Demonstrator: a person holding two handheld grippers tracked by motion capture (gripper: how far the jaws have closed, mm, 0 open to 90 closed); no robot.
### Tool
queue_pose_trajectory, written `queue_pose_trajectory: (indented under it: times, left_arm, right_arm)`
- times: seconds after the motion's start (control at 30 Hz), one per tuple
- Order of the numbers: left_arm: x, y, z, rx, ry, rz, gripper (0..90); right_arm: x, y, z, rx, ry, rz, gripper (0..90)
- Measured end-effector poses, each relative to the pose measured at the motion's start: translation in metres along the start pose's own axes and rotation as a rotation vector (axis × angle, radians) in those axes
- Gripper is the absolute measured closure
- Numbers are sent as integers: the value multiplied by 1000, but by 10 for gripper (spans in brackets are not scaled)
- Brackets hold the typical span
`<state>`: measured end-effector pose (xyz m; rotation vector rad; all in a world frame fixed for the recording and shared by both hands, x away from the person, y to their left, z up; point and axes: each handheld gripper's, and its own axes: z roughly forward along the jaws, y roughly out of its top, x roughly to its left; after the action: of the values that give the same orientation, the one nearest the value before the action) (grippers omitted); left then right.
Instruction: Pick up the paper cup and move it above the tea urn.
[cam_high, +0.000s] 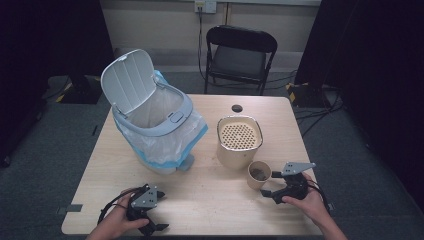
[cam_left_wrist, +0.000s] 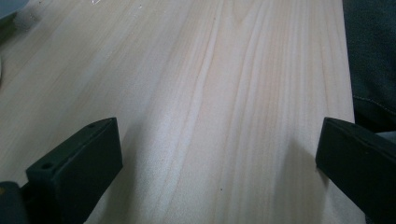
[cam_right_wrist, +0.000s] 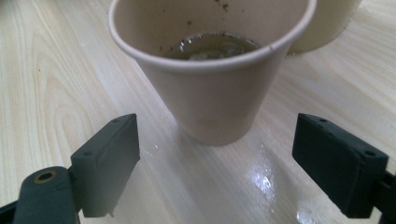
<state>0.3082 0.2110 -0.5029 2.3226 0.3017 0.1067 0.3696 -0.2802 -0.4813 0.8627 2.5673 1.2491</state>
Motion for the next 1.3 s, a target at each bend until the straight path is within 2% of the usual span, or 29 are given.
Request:
queue_pose_trajectory:
  times: [0.47,0.83,1.3]
  left_arm:
    - [0,0,0,0,0,0,0]
    - [0,0,0,1,0,0,0]
    - [0,0,0,-2,1,-1,0]
  right_arm:
    - [0,22,10,-35,22,-12,162]
    - [-1,25,16,-56,44,-7,228]
    - [-1,25,21,-78,50,-6,224]
